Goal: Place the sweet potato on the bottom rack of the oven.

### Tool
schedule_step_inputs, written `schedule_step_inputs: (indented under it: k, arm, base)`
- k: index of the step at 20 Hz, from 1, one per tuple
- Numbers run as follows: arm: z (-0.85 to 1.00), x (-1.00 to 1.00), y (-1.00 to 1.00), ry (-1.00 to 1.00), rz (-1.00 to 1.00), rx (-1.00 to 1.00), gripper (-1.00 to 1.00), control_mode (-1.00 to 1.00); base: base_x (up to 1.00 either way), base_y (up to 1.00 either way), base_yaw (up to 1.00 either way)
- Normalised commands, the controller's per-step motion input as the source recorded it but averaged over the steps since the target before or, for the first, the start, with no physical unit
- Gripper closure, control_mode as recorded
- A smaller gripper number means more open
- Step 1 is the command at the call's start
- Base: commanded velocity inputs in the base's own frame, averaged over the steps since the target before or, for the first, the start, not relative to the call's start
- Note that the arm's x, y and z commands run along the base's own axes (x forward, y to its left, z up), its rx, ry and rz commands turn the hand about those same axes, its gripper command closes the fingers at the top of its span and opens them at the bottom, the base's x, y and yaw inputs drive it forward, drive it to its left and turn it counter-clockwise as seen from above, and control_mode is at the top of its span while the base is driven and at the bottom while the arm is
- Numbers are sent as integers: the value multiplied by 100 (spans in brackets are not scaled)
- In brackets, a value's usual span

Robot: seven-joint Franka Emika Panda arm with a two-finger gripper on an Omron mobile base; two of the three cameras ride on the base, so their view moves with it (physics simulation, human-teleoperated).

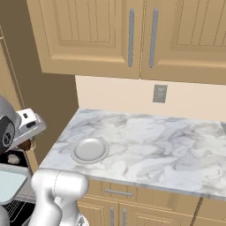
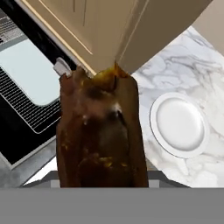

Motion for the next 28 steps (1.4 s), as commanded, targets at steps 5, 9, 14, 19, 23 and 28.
schedule_step_inputs:
  k: [5,9,14,19,23,28]
  arm:
    - [-57,-73,100,-13,0,0,100,-100]
    - [-91,-26,100,-17,0,3,100,-100]
    - [-100,0,100,-11,0,2,100,-100]
    - [-100,0,100,-5,0,2,100,-100]
    - [-100,4,100,-1,-16,0,100,-100]
    - [-96,24,95,0,-25,7,100,-100]
  base:
    - [0,0,0]
    - [0,0,0]
    - [0,0,0]
    - [0,0,0]
    - [0,0,0]
    - [0,0,0]
